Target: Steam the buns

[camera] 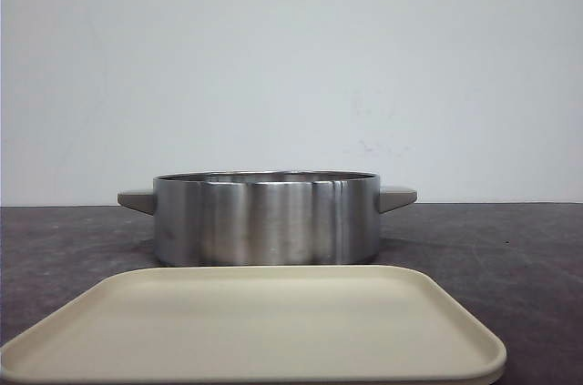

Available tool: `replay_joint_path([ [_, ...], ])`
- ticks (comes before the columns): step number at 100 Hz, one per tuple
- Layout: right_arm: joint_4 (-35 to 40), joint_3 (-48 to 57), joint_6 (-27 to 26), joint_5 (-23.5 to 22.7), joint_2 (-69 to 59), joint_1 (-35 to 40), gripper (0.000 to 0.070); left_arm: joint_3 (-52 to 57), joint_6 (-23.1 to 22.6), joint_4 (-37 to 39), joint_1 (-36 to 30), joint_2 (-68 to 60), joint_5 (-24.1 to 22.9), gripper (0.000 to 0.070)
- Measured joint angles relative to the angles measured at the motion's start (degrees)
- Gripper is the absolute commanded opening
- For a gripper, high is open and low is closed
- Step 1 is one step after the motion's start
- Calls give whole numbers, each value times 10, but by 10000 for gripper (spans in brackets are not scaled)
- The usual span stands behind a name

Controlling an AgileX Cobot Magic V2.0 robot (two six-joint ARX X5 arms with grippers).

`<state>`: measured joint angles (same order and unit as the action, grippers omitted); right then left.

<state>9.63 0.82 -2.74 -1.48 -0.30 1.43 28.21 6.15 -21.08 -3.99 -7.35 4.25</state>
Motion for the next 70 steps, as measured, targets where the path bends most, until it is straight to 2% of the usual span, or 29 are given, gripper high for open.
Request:
replay_joint_path([
  [10,0,0,0,0,0,0,13,-68,0,41,30,22,47,0],
  [16,0,0,0,0,0,0,13,-97,0,46,41,31,56,0],
  [43,0,0,0,0,0,0,13,-162,-14,65,74,72,59,0],
  [70,0,0,0,0,0,0,13,-208,-66,82,77,71,57,0],
])
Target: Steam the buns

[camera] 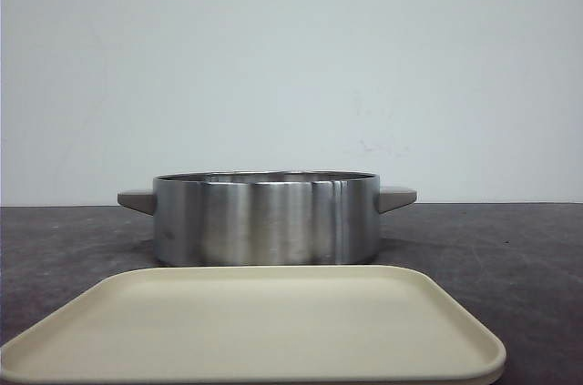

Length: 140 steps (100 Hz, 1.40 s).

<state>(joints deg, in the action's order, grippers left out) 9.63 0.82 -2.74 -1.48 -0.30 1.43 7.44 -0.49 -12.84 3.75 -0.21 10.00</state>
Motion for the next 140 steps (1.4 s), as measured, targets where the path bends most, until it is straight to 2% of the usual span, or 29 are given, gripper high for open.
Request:
replay_joint_path([
  [46,0,0,0,0,0,0,13,-55,-5,28,11,-1,-1,0],
  [74,0,0,0,0,0,0,13,-56,-36,29,17,-1,-11,0],
  [140,0,0,0,0,0,0,13,-56,-30,29,17,-1,-10,0],
])
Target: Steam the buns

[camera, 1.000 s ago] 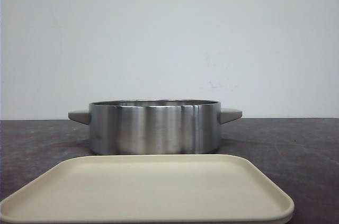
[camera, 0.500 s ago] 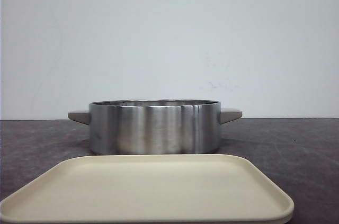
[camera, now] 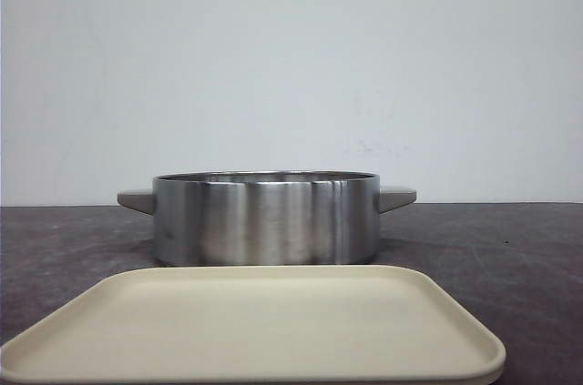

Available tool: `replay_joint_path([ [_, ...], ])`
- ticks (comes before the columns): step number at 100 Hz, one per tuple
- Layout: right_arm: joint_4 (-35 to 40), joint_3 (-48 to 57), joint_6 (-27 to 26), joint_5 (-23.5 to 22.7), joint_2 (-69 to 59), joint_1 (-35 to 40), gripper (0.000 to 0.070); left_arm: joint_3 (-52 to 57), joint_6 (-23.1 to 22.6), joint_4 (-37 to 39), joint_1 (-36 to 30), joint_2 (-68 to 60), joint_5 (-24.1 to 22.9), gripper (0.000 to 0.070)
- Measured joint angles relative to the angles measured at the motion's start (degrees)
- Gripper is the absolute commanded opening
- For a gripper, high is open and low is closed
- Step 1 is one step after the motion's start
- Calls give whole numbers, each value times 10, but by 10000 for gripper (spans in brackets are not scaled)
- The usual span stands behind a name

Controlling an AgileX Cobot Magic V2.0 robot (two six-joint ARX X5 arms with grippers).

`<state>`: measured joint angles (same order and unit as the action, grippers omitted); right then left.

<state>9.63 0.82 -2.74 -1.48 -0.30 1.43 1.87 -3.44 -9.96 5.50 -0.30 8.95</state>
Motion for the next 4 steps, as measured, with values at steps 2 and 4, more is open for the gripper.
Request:
replay_joint_path([
  [2,0,0,0,0,0,0,13,0,0,0,0,0,0,0],
  [4,0,0,0,0,0,0,13,0,0,0,0,0,0,0],
])
